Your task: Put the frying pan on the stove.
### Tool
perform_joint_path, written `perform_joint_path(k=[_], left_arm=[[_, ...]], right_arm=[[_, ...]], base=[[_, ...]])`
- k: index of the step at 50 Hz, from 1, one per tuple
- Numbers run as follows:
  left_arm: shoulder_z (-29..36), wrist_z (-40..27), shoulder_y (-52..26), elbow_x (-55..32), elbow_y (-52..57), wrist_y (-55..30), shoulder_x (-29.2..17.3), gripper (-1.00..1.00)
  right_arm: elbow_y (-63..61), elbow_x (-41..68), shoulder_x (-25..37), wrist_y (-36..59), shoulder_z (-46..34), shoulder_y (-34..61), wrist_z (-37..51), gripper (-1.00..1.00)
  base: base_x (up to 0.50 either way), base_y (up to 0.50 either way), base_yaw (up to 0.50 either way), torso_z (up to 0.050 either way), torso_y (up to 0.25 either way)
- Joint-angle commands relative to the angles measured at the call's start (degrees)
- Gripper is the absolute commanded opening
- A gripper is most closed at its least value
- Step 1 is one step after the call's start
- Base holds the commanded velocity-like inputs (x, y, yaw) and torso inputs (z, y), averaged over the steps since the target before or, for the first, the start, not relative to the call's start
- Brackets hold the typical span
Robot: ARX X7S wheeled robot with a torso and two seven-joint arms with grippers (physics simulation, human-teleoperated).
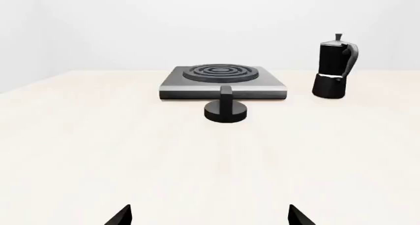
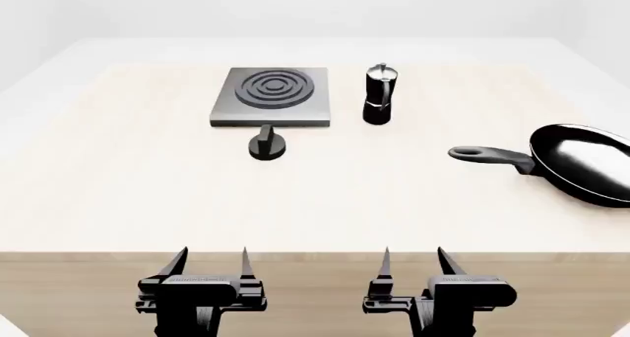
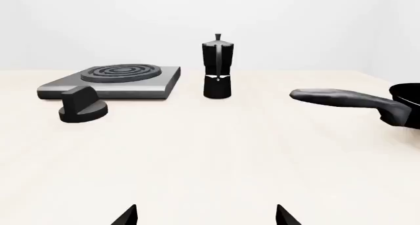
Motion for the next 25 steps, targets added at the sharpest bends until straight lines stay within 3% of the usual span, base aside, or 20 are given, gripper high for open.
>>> perform_joint_path(k=[1, 9, 25], left_arm=[[1.0, 0.0, 0.7, -4.3, 4.1, -5.4, -0.6, 1.00], [2.2, -1.1, 2.6, -7.4, 11.1, -8.7, -2.9, 1.00], [2.8, -4.2, 4.2, -9.3, 16.9, -8.5, -4.3, 1.00]], right_arm=[[-0.9, -0.5, 0.3, 4.0, -1.4, 0.6, 5.7, 1.00], [-10.7, 6.5, 1.8, 13.6, -3.6, 1.6, 7.2, 1.00], [-18.1, 6.5, 4.5, 14.2, -6.5, 0.2, 9.3, 1.00]], base=[[0.00, 0.00, 0.00, 0.000, 0.000], [0.00, 0.00, 0.00, 0.000, 0.000], [0.01, 0.00, 0.00, 0.000, 0.000]])
